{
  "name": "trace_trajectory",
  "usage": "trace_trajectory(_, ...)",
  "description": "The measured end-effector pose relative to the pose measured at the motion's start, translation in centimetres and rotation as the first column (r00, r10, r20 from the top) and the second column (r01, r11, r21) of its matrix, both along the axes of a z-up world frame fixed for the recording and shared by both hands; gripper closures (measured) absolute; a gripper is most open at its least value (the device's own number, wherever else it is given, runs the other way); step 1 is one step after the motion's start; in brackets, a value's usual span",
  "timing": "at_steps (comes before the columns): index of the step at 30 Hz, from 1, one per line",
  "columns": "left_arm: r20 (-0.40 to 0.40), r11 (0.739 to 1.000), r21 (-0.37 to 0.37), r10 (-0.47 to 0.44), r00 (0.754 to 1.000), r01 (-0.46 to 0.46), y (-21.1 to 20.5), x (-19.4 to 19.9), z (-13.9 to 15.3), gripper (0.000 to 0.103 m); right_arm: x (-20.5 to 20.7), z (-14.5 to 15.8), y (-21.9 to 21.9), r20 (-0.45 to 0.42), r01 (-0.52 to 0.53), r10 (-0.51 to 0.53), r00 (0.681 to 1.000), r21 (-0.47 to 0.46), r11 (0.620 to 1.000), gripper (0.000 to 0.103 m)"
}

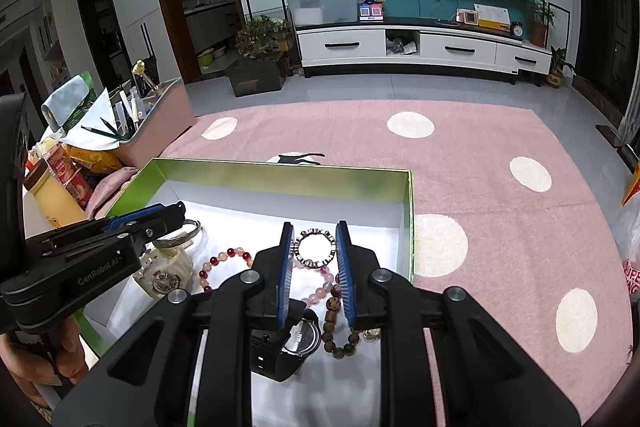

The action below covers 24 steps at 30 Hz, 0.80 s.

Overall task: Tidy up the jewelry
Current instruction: 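Lower both rings toward the bracelets inside the box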

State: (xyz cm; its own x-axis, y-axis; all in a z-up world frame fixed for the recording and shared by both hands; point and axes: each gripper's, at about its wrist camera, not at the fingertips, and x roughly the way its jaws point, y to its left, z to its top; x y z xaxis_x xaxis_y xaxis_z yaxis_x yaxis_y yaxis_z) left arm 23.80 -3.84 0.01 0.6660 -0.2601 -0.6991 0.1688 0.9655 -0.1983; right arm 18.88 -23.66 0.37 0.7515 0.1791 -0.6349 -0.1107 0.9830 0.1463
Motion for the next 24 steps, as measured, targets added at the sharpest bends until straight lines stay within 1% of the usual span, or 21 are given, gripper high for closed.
trace_trajectory(8, -0.004, 1.0, 0.018, -0.011, 1.0, 0.011, -0.5, -0.2, -0.3, 0.085, 0.2, -0.1, 0.2, -0.011, 0.0, 0.0, 1.0, 0.001, 1.0, 0.082)
trace_trajectory(24, -0.043, 0.998, 0.053, -0.026, 0.999, 0.028, -1.2, 0.2, -1.1, 0.085, 0.6, -0.7, 0.5, -0.051, -0.003, 0.002, 0.999, -0.011, 1.0, 0.082)
